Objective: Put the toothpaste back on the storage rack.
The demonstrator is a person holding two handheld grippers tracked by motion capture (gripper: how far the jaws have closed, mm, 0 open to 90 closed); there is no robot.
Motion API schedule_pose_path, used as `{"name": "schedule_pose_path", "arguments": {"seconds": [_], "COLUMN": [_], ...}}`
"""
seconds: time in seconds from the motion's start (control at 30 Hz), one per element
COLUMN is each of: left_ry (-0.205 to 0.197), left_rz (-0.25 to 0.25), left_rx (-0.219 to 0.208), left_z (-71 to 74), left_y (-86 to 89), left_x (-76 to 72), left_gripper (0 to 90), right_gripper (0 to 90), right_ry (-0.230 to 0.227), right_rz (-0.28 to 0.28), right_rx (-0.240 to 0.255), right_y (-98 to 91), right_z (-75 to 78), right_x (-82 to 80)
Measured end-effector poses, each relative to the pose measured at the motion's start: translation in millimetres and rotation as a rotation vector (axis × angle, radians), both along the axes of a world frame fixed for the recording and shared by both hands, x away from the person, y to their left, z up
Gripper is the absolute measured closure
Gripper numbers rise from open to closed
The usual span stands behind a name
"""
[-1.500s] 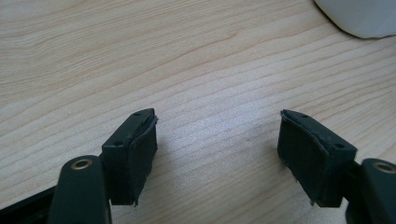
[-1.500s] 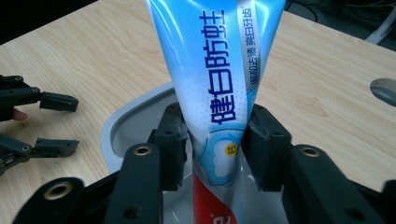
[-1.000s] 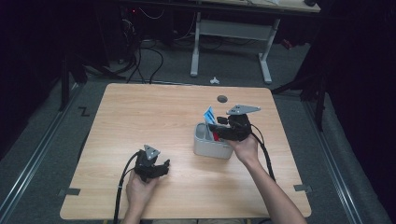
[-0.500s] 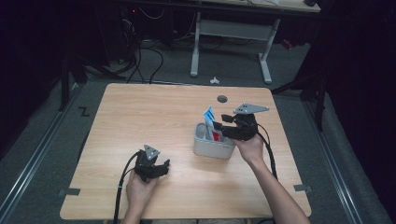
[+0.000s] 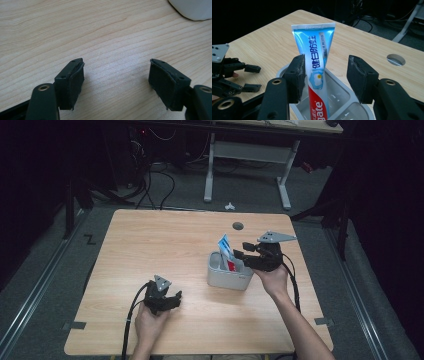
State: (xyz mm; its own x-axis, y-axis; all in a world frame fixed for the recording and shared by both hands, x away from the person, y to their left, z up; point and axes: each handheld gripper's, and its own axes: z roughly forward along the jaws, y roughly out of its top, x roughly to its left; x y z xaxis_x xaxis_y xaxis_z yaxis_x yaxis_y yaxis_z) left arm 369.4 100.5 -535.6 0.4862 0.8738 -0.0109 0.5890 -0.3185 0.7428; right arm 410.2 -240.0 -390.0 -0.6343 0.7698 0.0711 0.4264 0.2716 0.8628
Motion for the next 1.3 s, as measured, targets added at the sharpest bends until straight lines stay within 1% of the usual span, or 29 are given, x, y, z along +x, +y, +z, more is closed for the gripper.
{"name": "schedule_pose_path", "arguments": {"seconds": [0.23, 0.47, 0.7, 0.8, 0.9, 1.3], "left_ry": [0.0, 0.0, 0.0, 0.001, 0.001, 0.001], "left_rz": [0.0, 0.0, 0.001, 0.001, 0.001, 0.001], "left_rx": [0.0, 0.0, 0.0, 0.0, 0.0, 0.0], "left_z": [0.0, 0.0, 0.0, 0.0, 0.0, 0.0], "left_y": [0.0, 0.0, 0.0, 0.1, 0.1, 0.2], "left_x": [0.0, 0.0, -0.3, -0.3, -0.3, -0.3], "left_gripper": [29.0, 29.0, 29.0, 29.0, 29.0, 29.1], "right_gripper": [49.5, 49.6, 49.7, 49.7, 49.8, 49.8], "right_ry": [-0.005, -0.011, -0.011, -0.021, -0.021, -0.027], "right_rz": [-0.009, -0.009, -0.018, -0.015, -0.018, -0.039], "right_rx": [0.012, 0.013, 0.042, 0.05, 0.053, 0.086], "right_y": [-6.9, -12.6, -18.8, -21.5, -24.9, -40.2], "right_z": [2.2, 4.1, 6.5, 8.2, 9.1, 9.3], "right_x": [-3.9, -9.3, -15.4, -20.6, -23.8, -30.0]}}
